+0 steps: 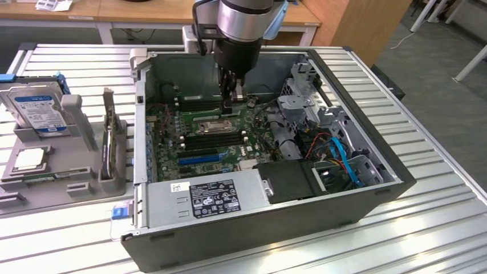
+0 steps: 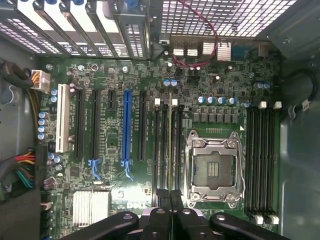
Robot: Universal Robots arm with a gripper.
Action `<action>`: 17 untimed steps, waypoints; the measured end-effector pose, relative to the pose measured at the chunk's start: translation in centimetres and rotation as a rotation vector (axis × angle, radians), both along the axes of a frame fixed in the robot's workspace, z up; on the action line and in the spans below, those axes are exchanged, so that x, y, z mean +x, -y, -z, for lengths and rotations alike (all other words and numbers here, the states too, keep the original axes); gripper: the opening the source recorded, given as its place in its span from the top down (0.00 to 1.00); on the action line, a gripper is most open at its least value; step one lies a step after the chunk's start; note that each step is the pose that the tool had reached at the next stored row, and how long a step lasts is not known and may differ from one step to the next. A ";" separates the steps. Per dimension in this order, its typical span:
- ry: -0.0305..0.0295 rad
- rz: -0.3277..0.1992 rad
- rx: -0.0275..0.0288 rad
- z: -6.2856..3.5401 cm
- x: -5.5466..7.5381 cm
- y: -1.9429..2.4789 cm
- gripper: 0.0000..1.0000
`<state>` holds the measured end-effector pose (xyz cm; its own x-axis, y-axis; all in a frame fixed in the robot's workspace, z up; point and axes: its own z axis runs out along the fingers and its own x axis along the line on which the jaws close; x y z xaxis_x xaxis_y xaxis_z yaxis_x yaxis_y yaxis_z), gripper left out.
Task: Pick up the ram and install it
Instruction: 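Insert the ram into the slot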
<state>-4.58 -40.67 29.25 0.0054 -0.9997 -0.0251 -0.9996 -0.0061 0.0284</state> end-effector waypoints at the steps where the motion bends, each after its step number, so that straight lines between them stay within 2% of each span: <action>1: 0.0004 0.000 0.0001 0.09 0.0 0.00 0.89; 10: 0.0014 0.004 0.0001 0.71 0.0 0.01 0.89; 17: 0.0013 0.004 0.0000 0.76 0.0 0.02 0.89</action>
